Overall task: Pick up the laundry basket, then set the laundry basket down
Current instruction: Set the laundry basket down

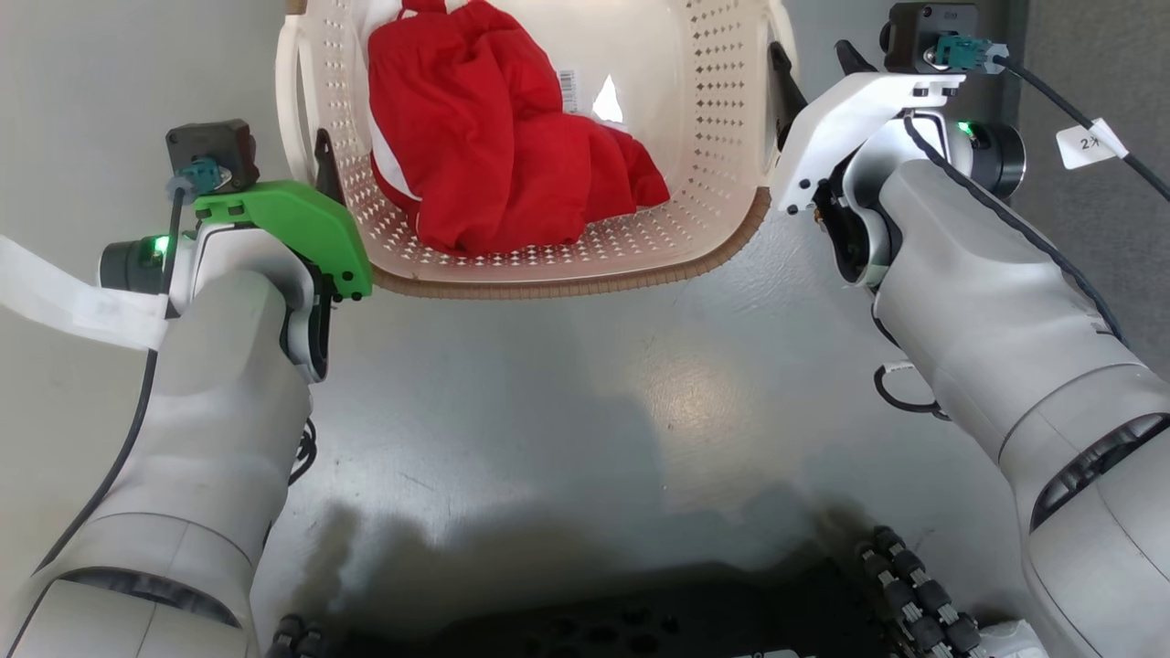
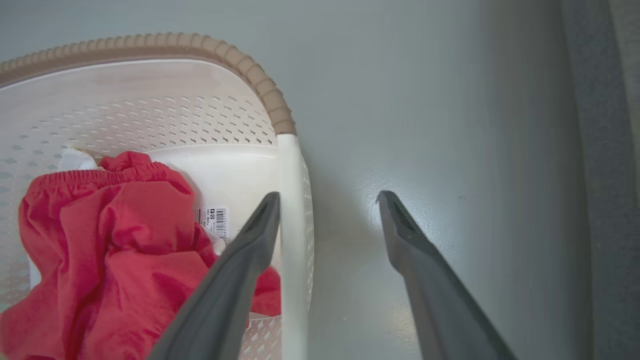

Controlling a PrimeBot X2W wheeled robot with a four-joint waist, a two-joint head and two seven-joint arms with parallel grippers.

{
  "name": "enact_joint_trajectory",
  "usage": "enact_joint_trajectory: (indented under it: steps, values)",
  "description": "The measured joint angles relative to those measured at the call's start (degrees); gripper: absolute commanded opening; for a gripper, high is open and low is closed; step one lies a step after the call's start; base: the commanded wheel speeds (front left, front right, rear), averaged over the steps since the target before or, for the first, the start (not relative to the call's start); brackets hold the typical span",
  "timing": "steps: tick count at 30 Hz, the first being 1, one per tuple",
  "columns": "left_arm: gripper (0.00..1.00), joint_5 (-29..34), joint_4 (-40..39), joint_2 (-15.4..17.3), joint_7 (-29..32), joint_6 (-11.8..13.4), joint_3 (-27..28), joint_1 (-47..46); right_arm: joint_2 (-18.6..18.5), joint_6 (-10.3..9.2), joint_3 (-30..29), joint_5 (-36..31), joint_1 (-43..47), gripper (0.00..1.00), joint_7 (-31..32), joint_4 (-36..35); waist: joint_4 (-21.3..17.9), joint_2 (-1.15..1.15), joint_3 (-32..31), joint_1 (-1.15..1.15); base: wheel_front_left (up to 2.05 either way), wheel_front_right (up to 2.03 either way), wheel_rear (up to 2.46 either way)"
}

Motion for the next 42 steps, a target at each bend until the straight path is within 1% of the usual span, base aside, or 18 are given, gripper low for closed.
enact_joint_trajectory:
  steps: [12, 16, 20, 26, 27, 30, 35, 36, 37, 42]
  values:
    - [1.00, 0.0, 0.8, 0.2, -0.1, 0.0, 0.2, 0.4, -0.3, 0.11, 0.6, 0.6, 0.9, 1.00, -0.6, 0.1, -0.6, 0.00, -4.0, 0.00, 0.00, 0.00, 0.00]
    - [1.00, 0.0, 0.5, 0.2, -0.1, -0.2, 0.3, 1.4, -0.3, 0.53, 1.2, 0.5, 1.7, 1.00, -1.1, 0.1, -0.9, 0.00, -5.6, 0.00, 0.00, 0.00, 0.00]
    - [1.00, 0.4, -1.9, 0.9, -0.1, -0.2, 0.8, 2.3, -0.3, 1.22, 1.7, 0.3, 1.7, 1.00, -1.4, -0.1, -1.1, 0.00, -7.6, 0.00, 0.00, 0.00, 0.00]
    - [1.00, 1.2, -7.5, 2.1, -0.1, -0.2, 2.7, 4.6, -0.3, 1.18, 1.5, -1.8, 1.8, 1.00, -1.8, -0.6, -1.5, 0.00, -11.4, 0.00, 0.00, 0.00, 0.00]
    - [1.00, 1.8, -9.7, 2.6, -0.1, -0.2, 3.4, 5.8, -0.6, 1.16, 0.1, -2.8, 1.8, 1.00, -1.8, -2.6, -1.6, 0.00, -12.8, 0.00, 0.00, 0.00, 0.00]
    - [1.00, 3.3, -13.3, 3.7, -0.1, -0.2, 4.4, 7.3, -1.1, 0.92, -1.7, -4.8, 1.8, 1.00, -1.8, -6.3, -1.8, 0.00, -15.1, 0.00, 0.00, 0.00, 0.00]
    - [1.00, 5.4, -18.9, 4.5, -0.2, -0.2, 6.1, 11.2, -2.6, 0.77, -4.8, -8.5, 3.2, 1.00, -1.9, -11.8, -2.2, 0.00, -19.0, 0.00, 0.00, 0.00, 0.00]
    - [1.00, 5.5, -20.2, 4.7, -0.3, -0.2, 6.6, 12.2, -2.8, 0.45, -5.5, -9.1, 3.9, 1.00, -1.9, -12.8, -2.3, 0.00, -19.8, 0.00, 0.00, 0.00, 0.00]
    - [1.00, 5.5, -20.2, 4.7, -0.3, -0.2, 6.6, 12.2, -2.8, 0.45, -5.5, -9.1, 3.9, 1.00, -1.9, -12.8, -2.3, 0.00, -19.8, 0.00, 0.00, 0.00, 0.00]
    - [1.00, 8.2, -26.4, 5.2, -0.3, 0.2, 9.3, 16.6, -3.2, 0.42, -9.1, -12.1, 9.2, 1.00, -1.9, -17.7, -2.6, 0.00, -23.8, 0.00, 0.00, 0.00, 0.00]
